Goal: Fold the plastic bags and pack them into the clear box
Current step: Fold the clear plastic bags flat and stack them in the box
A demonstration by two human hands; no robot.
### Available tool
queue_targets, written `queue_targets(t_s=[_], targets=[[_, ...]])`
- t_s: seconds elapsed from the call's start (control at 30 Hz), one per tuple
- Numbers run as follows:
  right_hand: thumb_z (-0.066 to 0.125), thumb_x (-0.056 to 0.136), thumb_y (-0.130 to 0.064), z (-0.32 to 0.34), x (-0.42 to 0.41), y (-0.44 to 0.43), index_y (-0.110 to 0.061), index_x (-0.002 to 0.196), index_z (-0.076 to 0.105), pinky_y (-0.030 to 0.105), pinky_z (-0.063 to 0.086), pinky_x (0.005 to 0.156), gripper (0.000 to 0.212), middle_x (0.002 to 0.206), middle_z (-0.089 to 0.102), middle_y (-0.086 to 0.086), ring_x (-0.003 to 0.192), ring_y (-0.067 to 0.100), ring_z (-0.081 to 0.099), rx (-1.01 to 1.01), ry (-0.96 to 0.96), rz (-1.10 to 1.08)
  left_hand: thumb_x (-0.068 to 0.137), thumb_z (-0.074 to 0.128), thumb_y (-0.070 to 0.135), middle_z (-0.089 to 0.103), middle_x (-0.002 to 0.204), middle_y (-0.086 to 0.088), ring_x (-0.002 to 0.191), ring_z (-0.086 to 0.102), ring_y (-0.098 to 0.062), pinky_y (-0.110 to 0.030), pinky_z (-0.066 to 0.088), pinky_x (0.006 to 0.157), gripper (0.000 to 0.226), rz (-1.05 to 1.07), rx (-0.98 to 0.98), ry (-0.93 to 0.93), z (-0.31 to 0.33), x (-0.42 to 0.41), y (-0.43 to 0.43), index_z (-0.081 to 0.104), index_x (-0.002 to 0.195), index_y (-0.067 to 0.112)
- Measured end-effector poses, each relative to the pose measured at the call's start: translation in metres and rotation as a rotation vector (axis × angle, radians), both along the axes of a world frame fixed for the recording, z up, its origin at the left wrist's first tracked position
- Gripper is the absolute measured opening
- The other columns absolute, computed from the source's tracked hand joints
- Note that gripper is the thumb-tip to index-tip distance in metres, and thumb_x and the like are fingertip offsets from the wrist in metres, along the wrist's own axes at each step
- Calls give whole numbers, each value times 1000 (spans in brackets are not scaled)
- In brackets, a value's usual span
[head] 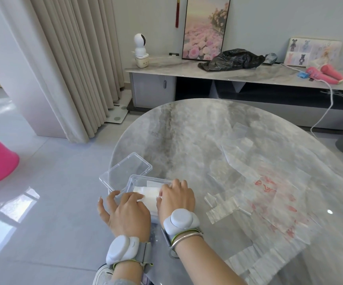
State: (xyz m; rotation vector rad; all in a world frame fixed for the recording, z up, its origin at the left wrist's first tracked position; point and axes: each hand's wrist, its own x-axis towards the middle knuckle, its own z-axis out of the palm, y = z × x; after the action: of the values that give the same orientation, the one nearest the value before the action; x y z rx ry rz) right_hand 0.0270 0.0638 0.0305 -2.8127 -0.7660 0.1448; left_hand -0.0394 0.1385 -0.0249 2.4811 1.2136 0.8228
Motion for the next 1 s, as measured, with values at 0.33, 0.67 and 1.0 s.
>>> queue_targets(t_s=[0.33,0.67,1.0], targets=[[43,92,-18,1,4,-17,-24,118,61,32,30,92,32,117,63,-5,116,23,39,23,-21,172,71,42,8,72,86,6,118,50,-31,-52,10,115,37,-26,14,3,11,0,-4,74,72,26],[53,88,-15,3,34,-98,-23,118,60,32,37,91,32,116,60,-3,112,24,49,332,-129,-69,73,43,9,70,98,4,114,49,-28,-50,16,114,35,-122,78,-148,26,19,-38,73,82,25],[17,99,-43,-57,87,-256,-13,153,-6,41,0,120,66,161,-7,7,148,22,-10,-329,162,-382,76,49,21,61,122,5,111,59,-20,-36,30,105,39,-998,48,55,-7,31,-170,64,112,24]])
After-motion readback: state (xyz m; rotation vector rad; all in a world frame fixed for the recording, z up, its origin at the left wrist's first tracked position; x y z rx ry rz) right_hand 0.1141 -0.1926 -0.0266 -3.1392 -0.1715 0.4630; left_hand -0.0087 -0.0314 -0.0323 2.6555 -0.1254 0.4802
